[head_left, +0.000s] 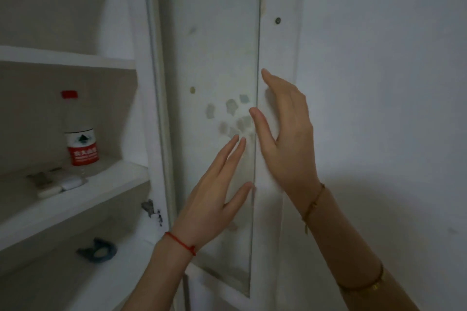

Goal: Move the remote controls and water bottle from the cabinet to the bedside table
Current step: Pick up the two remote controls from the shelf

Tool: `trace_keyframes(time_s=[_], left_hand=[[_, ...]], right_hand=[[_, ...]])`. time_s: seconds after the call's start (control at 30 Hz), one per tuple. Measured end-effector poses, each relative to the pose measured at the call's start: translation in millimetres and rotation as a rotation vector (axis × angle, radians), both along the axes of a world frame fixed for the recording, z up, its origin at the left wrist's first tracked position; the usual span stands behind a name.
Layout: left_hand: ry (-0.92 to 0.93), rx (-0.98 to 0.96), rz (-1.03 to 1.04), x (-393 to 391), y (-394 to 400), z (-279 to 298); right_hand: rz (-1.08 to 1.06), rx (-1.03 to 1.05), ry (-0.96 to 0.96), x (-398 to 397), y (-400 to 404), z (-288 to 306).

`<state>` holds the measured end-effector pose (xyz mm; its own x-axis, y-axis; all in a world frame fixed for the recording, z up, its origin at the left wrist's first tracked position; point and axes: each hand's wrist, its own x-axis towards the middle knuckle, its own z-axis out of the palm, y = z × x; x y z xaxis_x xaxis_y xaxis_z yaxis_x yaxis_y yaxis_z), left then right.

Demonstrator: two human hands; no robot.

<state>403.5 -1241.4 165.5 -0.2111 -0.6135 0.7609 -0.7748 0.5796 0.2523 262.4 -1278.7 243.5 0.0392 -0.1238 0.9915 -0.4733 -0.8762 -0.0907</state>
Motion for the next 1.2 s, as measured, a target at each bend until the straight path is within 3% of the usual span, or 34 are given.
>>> trace_keyframes(time_s=[0.17, 0.63, 0.97, 1.2], left_hand=[[0.045, 0.037, 0.144, 32, 20, -4], [0.218, 0.045, 0.893, 164, 109, -26], [0.269, 0.235, 1.057, 261, 78, -12], [0.447, 0.394, 1.120, 313, 18, 7]], right_hand=[[0.181, 0.144, 0.085, 35, 1, -11], [0.577, 0.506, 0.352, 204, 5, -64], [0.562, 0.674, 0.554, 326, -42, -89], [0.433, 0.760, 0.652, 386, -79, -86]])
